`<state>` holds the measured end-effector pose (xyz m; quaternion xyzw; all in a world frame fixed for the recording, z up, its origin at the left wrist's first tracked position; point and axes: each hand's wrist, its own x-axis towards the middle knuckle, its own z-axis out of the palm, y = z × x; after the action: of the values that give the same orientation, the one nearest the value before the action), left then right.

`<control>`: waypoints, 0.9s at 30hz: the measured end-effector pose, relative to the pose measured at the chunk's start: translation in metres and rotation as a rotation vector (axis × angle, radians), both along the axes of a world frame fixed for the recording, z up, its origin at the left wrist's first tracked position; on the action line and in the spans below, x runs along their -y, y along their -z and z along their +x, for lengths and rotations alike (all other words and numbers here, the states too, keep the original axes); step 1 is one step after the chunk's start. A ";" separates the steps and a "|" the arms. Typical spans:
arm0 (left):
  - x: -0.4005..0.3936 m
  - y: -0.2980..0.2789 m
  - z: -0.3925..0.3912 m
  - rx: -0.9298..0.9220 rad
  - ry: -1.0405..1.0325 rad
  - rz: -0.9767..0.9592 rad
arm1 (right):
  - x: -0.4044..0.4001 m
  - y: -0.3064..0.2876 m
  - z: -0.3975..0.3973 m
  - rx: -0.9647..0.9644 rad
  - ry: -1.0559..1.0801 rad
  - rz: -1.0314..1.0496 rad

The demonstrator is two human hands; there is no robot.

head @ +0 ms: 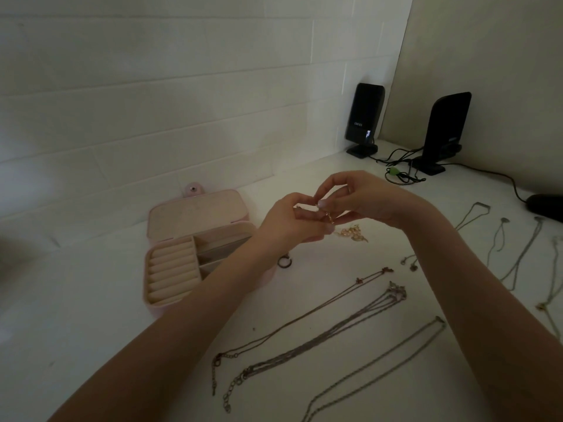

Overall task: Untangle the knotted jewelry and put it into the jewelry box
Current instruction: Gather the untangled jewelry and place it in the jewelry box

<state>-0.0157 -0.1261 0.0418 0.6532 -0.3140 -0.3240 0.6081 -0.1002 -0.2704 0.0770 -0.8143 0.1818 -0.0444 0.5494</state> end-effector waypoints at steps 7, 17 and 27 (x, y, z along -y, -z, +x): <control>0.003 0.004 0.008 0.149 -0.064 0.086 | -0.007 0.004 0.002 0.113 0.013 0.237; 0.026 0.012 -0.008 0.828 -0.072 0.193 | 0.016 0.009 -0.010 -0.226 0.177 -0.311; 0.018 0.009 -0.020 1.148 0.086 0.360 | 0.015 0.015 -0.029 -0.279 0.161 -0.629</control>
<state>-0.0355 -0.1443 0.0323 0.8031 -0.5585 0.0081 0.2075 -0.1293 -0.2855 0.0616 -0.9250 0.2961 -0.0295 0.2362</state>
